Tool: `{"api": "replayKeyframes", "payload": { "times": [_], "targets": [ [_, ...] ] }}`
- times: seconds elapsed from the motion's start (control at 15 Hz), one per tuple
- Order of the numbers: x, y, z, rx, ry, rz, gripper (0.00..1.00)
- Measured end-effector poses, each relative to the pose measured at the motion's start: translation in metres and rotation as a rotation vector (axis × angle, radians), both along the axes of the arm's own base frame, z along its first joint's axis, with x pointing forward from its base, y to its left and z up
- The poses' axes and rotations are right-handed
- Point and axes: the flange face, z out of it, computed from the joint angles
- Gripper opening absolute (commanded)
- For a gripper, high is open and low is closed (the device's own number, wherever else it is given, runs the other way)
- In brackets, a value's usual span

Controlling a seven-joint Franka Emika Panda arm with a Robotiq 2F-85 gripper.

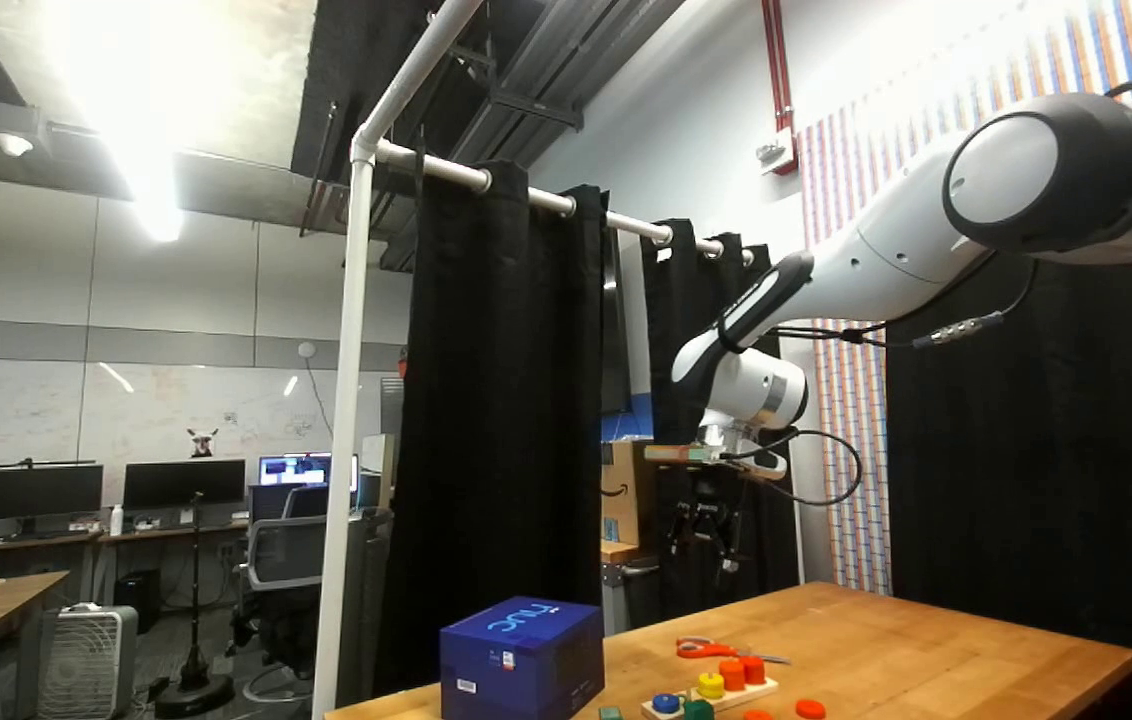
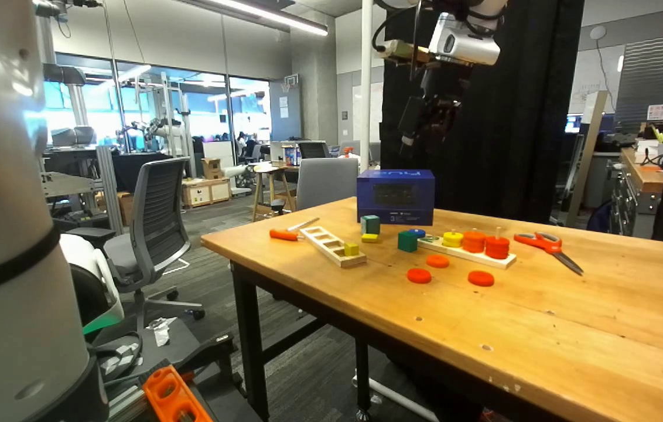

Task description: Pick up the yellow object from the wooden object and put it on the table

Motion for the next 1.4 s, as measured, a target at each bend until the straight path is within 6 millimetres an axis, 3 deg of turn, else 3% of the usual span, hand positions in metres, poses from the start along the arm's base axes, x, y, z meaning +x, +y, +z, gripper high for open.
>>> {"api": "replayKeyframes", "payload": {
  "times": [0.67, 1.0, 1.4],
  "targets": [
    [0.043, 0.021, -0.05, -0.175, 0.044, -0.017, 1.0],
    [0.057, 0.009, -0.071, -0.299, 0.061, 0.033, 1.0],
    [0.065, -0.005, -0.092, -0.326, 0.072, 0.026, 1.0]
  ]
}}
